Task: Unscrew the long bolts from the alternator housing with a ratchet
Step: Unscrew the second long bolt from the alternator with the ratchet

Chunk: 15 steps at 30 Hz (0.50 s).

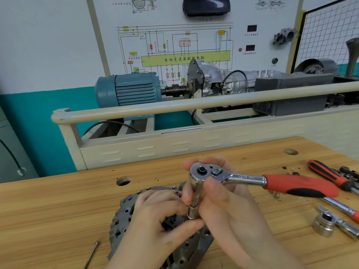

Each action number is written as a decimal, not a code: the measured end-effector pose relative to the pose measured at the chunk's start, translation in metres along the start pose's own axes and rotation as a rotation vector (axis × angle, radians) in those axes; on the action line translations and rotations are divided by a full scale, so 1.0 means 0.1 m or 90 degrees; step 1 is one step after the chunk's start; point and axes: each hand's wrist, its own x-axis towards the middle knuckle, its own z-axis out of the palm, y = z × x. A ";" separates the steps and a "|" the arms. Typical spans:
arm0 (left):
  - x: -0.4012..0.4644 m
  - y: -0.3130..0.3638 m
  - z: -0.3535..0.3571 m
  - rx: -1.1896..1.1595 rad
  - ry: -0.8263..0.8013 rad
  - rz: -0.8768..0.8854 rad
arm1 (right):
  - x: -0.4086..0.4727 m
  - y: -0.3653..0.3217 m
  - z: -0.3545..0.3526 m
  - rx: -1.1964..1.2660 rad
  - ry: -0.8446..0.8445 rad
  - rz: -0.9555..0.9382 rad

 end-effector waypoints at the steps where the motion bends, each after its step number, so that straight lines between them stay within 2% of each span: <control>1: 0.00 -0.01 0.00 -0.001 -0.004 -0.004 | 0.01 0.00 0.00 -0.002 -0.006 0.001; 8: -0.01 -0.01 -0.01 0.022 -0.041 -0.004 | 0.04 0.00 -0.02 -0.007 -0.065 0.031; 15: 0.00 -0.01 -0.01 0.021 -0.043 0.005 | 0.03 0.01 -0.02 0.033 -0.066 0.049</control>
